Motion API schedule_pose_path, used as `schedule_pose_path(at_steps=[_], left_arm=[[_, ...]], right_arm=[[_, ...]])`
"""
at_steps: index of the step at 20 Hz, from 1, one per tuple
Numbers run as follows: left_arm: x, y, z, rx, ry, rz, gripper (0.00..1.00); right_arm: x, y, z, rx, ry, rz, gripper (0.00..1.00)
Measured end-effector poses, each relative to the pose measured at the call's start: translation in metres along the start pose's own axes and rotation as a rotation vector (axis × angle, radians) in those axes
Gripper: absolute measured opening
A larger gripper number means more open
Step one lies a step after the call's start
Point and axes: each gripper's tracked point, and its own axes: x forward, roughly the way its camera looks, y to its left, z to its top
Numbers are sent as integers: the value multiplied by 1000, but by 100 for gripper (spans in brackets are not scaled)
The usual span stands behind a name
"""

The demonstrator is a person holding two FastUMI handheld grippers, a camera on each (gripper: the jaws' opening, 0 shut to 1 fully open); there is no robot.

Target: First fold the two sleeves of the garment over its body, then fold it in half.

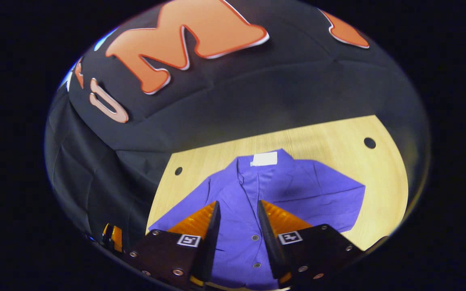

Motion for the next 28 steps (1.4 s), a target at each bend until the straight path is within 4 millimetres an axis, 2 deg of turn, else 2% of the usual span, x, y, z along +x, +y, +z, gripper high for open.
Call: schedule_pose_path(at_steps=[1, 2, 6, 8, 12, 14, 18, 21, 23, 28], left_arm=[[10, 10, -9, -27, 45, 6, 98], [18, 21, -18, -56, 91, 15, 99], [51, 59, -59, -161, 285, 50, 99], [66, 72, -79, -195, 370, 57, 99], [73, 96, -120, -277, 572, 47, 98], [82, 99, -144, -338, 669, 35, 98], [88, 97, -189, -428, 859, 13, 99], [96, 91, -207, -444, 950, 24, 98], [102, 95, -215, -448, 993, 61, 98], [104, 92, -235, -470, 1077, 142, 95]], right_arm=[[-11, 3, 6, -8, -39, -2, 61], [-24, 4, 12, -13, -77, -6, 71], [-63, 6, 29, -32, -223, -39, 89], [-83, 9, 32, -29, -279, -57, 93], [-117, 11, 31, -54, -378, -108, 94], [-134, 17, 28, -99, -436, -136, 94], [-158, 29, 18, -118, -497, -171, 94], [-177, 29, 17, -126, -540, -184, 95], [-188, 31, 20, -146, -566, -183, 95], [-207, 19, 23, -213, -590, -210, 94]])
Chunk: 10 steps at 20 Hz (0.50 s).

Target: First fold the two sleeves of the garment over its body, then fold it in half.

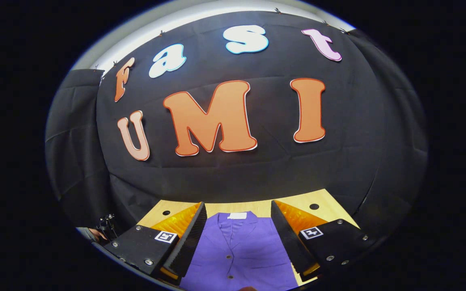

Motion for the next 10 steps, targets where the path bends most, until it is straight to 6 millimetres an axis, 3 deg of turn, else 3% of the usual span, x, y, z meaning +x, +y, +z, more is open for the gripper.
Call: schedule_pose_path(at_steps=[4, 7, 8, 9, 10], left_arm=[[7, 7, -1, 28, 48, 107, 86], [5, -2, 2, 57, 46, 104, 79], [6, -5, 4, 60, 49, 98, 69], [5, -8, 7, 67, 34, 82, 67], [9, -12, 6, 63, 31, 71, 49]], right_arm=[[-15, -14, 4, -65, -12, -9, 95], [-21, -22, 1, -88, -15, -14, 94], [-23, -25, 0, -100, -17, -14, 94], [-23, -26, 0, -105, -19, -16, 94], [-24, -27, -2, -104, -17, -9, 95]])
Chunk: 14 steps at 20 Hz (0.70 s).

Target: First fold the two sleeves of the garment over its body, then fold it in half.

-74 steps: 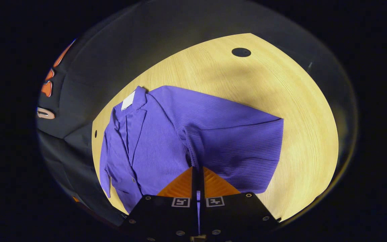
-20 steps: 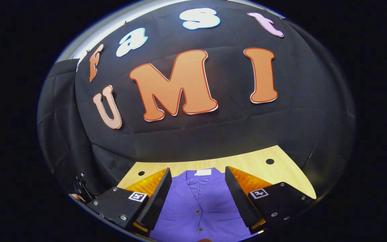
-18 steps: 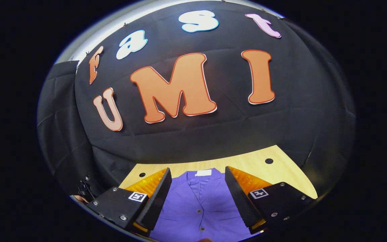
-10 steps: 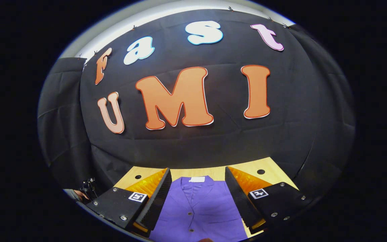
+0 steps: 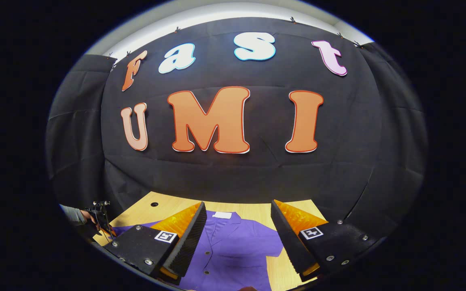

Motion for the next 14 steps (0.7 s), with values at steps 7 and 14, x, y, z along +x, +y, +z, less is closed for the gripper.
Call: schedule_pose_path(at_steps=[7, 14], left_arm=[[-19, -16, 3, 49, -80, -92, 8], [-119, -114, 3, 276, -205, -264, 8]], right_arm=[[-15, -26, -15, 51, 17, -9, 95], [-23, -52, -15, 47, 13, -24, 94]])
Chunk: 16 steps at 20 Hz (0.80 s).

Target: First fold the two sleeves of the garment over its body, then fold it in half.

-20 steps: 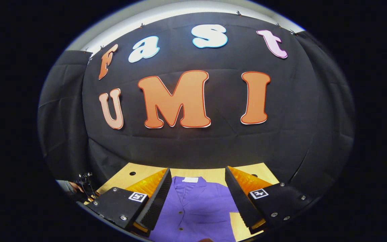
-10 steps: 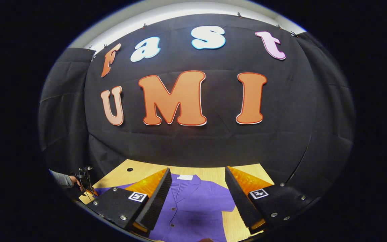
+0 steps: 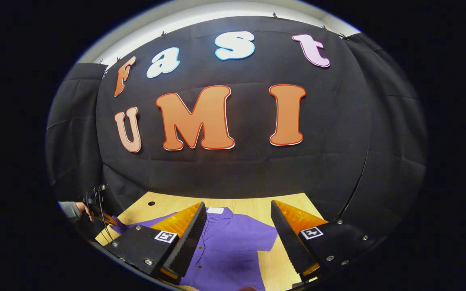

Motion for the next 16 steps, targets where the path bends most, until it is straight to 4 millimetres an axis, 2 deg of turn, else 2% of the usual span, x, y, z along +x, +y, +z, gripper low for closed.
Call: schedule_pose_path(at_steps=[3, 5, 8, 11, 16], left_arm=[[-17, -46, 16, 102, -28, -40, 8], [-24, -86, 21, 145, -35, -69, 8], [-27, -142, 23, 211, -34, -103, 8], [-28, -209, 25, 287, -42, -140, 8], [-13, -318, 5, 494, -25, -180, 8]], right_arm=[[-3, -7, -3, 6, 0, 5, 95], [-4, -11, -5, 21, 0, 12, 95], [-5, -21, -9, 37, -2, 16, 95], [-7, -31, -12, 53, -1, 19, 95], [-9, -58, -21, 53, 14, -2, 95]])
